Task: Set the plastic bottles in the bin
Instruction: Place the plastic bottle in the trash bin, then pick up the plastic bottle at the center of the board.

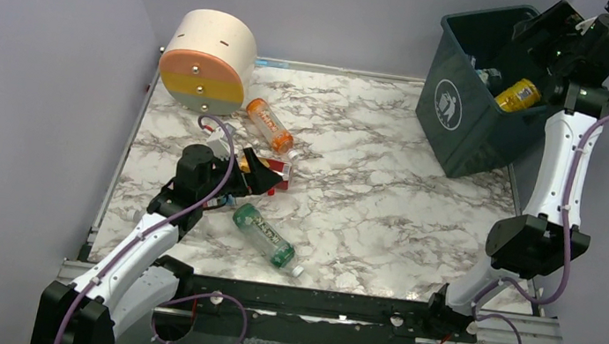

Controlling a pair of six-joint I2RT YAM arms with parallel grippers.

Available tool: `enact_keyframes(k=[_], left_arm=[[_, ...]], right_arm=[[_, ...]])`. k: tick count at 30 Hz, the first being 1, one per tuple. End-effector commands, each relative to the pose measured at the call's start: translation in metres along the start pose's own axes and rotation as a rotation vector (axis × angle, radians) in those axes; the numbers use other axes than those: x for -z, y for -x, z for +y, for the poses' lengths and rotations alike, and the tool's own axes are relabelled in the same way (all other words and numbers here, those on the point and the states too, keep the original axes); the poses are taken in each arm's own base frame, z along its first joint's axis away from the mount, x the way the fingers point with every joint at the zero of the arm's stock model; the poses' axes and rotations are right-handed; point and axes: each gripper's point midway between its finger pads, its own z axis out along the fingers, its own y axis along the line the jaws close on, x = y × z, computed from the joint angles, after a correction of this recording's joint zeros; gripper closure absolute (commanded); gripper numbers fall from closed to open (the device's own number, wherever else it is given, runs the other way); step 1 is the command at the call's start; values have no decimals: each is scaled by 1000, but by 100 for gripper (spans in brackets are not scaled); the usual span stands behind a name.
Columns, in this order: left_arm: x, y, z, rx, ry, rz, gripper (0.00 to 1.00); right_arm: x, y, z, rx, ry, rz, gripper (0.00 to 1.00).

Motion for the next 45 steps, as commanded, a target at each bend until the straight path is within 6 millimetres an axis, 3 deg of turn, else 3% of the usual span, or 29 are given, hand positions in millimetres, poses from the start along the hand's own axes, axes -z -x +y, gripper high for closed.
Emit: enact_keyframes(k=[1,8,13,17,23,28,32,35,40,45], left_arm=[[2,14,-14,-30,-41,-26,1],[5,15,-15,5,-10,-10,1],[13,11,-9,69,85,48,1],[23,7,1,145,189,62,1],[36,-14,15,329,309,101,1],[52,-23,37,400,453,68,1],[63,-5,43,393,519,-28,1],[66,10,42,343,527,-79,1],[65,36,28,232,477,-130,1],[69,67,-4,78,361,-185,1]], right_arm=[[16,4,18,-10,84,2,0],[44,-12,61,-23,303,105,0],[69,-49,109,20,440,196,0],[96,-102,157,77,558,306,0],[139,-181,189,134,684,458,2],[196,-267,220,226,817,649,3],[237,-343,220,273,868,803,4],[263,-382,216,306,896,884,5],[288,-419,208,325,923,951,7],[305,-447,206,369,938,992,10]])
